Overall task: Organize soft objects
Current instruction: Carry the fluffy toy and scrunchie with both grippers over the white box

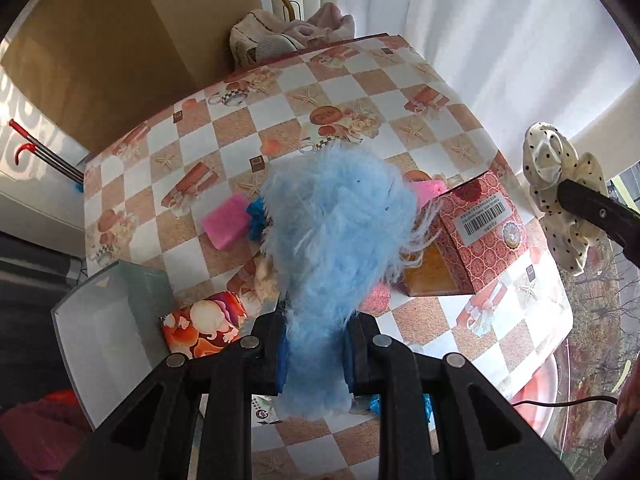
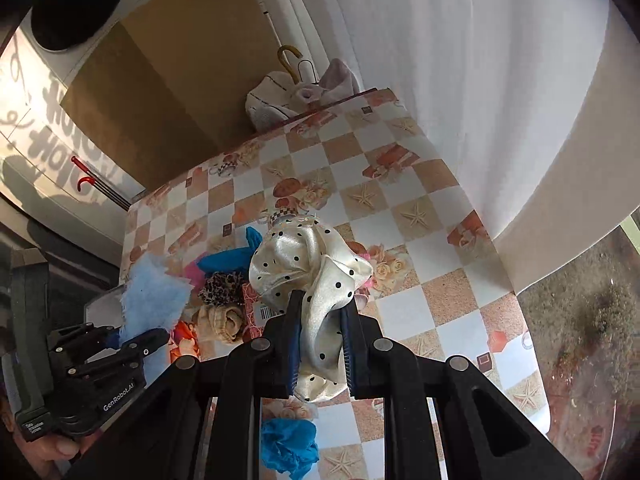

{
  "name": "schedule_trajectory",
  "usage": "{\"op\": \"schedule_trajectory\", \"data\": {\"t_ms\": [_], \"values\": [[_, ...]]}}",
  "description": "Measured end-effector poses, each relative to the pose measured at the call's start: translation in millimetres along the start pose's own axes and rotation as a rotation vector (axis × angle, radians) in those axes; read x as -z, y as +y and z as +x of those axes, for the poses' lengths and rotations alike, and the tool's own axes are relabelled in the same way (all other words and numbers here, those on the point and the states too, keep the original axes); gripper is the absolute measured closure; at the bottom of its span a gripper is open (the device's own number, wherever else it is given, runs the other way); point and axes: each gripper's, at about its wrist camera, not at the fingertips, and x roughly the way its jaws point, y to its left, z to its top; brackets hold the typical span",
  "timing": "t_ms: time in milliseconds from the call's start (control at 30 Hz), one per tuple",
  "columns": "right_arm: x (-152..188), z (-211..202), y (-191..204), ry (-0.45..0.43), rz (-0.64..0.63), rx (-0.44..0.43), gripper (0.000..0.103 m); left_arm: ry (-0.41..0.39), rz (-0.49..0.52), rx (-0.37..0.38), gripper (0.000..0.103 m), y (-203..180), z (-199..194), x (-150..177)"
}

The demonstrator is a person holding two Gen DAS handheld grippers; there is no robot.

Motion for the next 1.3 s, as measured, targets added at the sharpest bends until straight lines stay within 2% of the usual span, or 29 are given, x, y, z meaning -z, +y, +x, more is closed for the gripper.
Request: {"op": "schedule_trajectory", "data": {"t_ms": [167, 400, 533, 633, 800, 1100, 1300], "values": [[-7, 9, 38, 0.014, -0.078, -0.035, 0.084, -0.009, -0.081, -0.024, 0.08, 32, -5, 3], [2, 14, 74, 0.043, -0.147, -0.063, 0.084, 0.001, -0.174, -0.032, 0.08, 58, -9, 17], [15, 16, 78, 0.069, -0.096, -0.092, 0.084, 0.028, -0.212, -0.003, 0.08, 58, -5, 28], [32, 21, 77, 0.112, -0.05, -0.092, 0.084, 0.048, -0.205, 0.006, 0.08, 48, 0, 39], [56, 29, 86, 0.171, -0.094, -0.095, 0.084, 0.073, -0.187, -0.018, 0.08, 38, 6, 56], [56, 24, 95, 0.149, -0.11, -0.124, 0.084, 0.064, -0.293, -0.068, 0.08, 75, 0, 80], [62, 25, 120, 0.164, -0.189, -0.161, 0.084, 0.07, -0.427, -0.081, 0.08, 110, -3, 111]]}}
